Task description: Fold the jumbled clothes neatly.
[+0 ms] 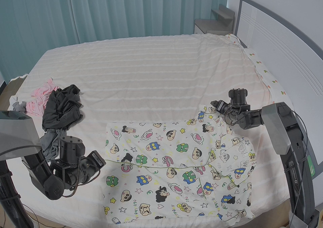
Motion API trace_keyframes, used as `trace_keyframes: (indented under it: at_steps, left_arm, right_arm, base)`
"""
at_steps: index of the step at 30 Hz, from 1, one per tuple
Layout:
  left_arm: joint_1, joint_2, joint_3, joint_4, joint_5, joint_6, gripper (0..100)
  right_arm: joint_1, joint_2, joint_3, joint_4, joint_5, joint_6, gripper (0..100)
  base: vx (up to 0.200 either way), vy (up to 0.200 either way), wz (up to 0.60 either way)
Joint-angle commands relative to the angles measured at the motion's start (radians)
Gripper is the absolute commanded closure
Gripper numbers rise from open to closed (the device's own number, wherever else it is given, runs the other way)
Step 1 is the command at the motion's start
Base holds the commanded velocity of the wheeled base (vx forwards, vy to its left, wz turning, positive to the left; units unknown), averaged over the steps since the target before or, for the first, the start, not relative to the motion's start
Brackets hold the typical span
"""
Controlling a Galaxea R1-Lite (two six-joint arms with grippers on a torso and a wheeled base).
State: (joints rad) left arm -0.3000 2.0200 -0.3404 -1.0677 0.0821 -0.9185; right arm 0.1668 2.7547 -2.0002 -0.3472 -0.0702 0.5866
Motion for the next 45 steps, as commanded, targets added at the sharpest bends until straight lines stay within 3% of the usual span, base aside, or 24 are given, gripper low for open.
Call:
trace_keyframes:
  at_steps: [1, 7, 9, 15, 16, 17, 20, 21, 22, 26, 29, 33, 34, 38, 45]
  left_arm:
    - [0.001, 0.003, 0.012, -0.015, -0.001, 0.000, 100]
    - [-0.001, 0.003, 0.014, -0.015, -0.005, 0.000, 100]
    - [-0.004, 0.003, 0.015, -0.017, -0.005, 0.000, 100]
    - [-0.031, 0.006, 0.044, -0.057, -0.005, 0.001, 100]
    - [-0.031, 0.006, 0.046, -0.057, -0.005, 0.001, 100]
    - [-0.037, 0.009, 0.055, -0.077, -0.004, 0.001, 100]
    - [-0.053, 0.017, 0.078, -0.103, -0.004, 0.003, 100]
    - [-0.053, 0.017, 0.078, -0.103, -0.004, 0.003, 100]
    - [-0.062, 0.022, 0.090, -0.123, -0.002, 0.004, 100]
    - [-0.082, 0.034, 0.115, -0.156, 0.001, 0.004, 100]
    - [-0.110, 0.032, 0.135, -0.190, 0.002, 0.004, 100]
    - [-0.133, 0.032, 0.166, -0.242, 0.004, 0.010, 100]
    - [-0.146, 0.037, 0.179, -0.272, 0.007, 0.012, 100]
    - [-0.157, 0.049, 0.193, -0.311, 0.018, 0.024, 100]
    - [-0.157, 0.040, 0.255, -0.393, 0.057, 0.122, 100]
  right_arm:
    - [0.000, -0.099, 0.000, -0.001, 0.000, -0.010, 0]
    - [-0.012, -0.271, 0.000, -0.015, 0.017, -0.021, 0]
    - [-0.020, -0.379, 0.176, -0.042, 0.047, -0.054, 0]
    - [-0.044, -0.635, 0.653, -0.141, 0.055, -0.152, 0]
    - [-0.044, -0.642, 0.667, -0.142, 0.055, -0.154, 0]
    - [-0.046, -0.731, 0.830, -0.159, 0.061, -0.183, 0]
    - [-0.046, -0.869, 1.089, -0.167, 0.064, -0.272, 0]
    - [-0.046, -0.869, 1.089, -0.167, 0.064, -0.272, 0]
    - [-0.039, -0.951, 1.238, -0.171, 0.053, -0.320, 0]
    - [-0.029, -1.104, 1.479, -0.180, 0.059, -0.426, 0]
    - [0.017, -1.196, 1.627, -0.182, 0.058, -0.421, 0]
    - [0.020, -1.250, 1.741, -0.214, 0.058, -0.410, 0]
    - [0.028, -1.271, 1.802, -0.263, 0.058, -0.363, 0]
    - [0.023, -1.268, 1.881, -0.360, 0.053, -0.266, 0]
    - [0.025, -1.294, 1.989, -0.392, 0.056, -0.245, 0]
  base:
    - [0.000, 0.000, 0.00]
    - [0.000, 0.000, 0.00]
    - [0.000, 0.000, 0.00]
    - [0.000, 0.000, 0.00]
    - [0.000, 0.000, 0.00]
    - [0.000, 0.000, 0.00]
    - [0.000, 0.000, 0.00]
    - [0.000, 0.000, 0.00]
    - [0.000, 0.000, 0.00]
    - [0.000, 0.000, 0.00]
    - [0.000, 0.000, 0.00]
    - [0.000, 0.000, 0.00]
    - [0.000, 0.000, 0.00]
    - [0.000, 0.000, 0.00]
    - [0.000, 0.000, 0.00]
